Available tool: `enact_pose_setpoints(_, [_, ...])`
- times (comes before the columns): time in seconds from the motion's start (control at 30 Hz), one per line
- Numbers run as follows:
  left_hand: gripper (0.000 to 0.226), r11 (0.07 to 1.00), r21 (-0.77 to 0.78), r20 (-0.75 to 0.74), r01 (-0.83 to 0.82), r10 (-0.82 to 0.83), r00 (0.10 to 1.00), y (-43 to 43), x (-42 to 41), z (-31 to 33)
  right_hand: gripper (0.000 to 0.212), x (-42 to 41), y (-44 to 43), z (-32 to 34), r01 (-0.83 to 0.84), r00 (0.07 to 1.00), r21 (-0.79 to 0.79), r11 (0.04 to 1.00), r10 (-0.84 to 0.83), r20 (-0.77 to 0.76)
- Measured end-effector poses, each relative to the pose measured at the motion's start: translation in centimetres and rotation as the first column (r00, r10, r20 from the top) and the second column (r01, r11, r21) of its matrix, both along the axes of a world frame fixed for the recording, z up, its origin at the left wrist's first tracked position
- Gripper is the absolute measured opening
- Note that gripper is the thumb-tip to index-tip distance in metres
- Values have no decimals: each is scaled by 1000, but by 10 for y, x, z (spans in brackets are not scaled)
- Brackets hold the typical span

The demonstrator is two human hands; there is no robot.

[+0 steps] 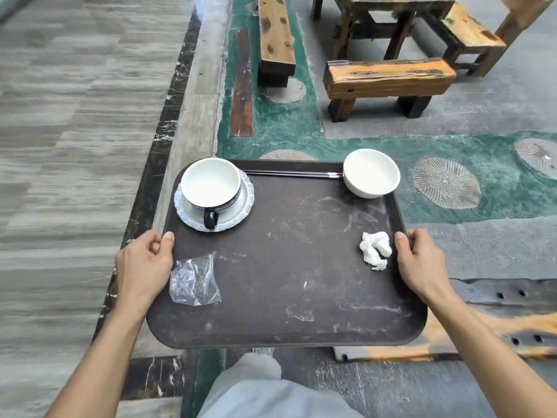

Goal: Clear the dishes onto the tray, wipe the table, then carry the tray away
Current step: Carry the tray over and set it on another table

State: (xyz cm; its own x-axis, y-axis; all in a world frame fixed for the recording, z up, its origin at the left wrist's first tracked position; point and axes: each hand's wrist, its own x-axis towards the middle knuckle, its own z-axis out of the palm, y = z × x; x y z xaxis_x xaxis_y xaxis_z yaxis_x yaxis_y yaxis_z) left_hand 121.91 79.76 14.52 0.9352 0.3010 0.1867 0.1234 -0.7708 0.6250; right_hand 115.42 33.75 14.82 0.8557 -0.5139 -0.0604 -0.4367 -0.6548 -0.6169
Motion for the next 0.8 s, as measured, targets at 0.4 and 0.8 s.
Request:
enact_pose_setpoints(0.4, [45, 999, -7, -27, 53, -54, 998, -12, 194, 2, 26, 183, -12, 4, 40, 999, 7, 999, -40, -11])
enact_pose_setpoints(0.8, [47, 999, -30, -32, 31, -32, 999, -97, 392, -10, 22, 397, -98, -4, 7, 1000, 9, 1000, -7, 4])
